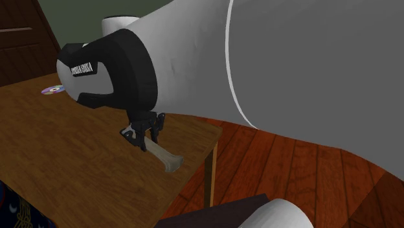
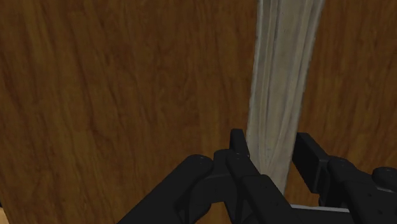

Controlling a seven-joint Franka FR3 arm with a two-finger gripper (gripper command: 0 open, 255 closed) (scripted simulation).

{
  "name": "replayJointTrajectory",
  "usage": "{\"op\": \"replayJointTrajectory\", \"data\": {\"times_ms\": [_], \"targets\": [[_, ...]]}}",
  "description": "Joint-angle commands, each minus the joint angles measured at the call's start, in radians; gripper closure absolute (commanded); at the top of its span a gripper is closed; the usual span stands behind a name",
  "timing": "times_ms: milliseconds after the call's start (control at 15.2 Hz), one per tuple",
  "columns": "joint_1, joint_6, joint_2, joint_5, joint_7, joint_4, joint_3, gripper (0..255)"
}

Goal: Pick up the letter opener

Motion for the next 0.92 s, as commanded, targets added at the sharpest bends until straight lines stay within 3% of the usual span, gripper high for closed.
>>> {"op": "replayJointTrajectory", "data": {"times_ms": [0,858], "targets": [[0.005,0.004,-0.002,0.006,0.003,-0.013,0.004,255],[0.002,-0.171,-0.003,-0.003,0.011,0.161,-0.006,255]]}}
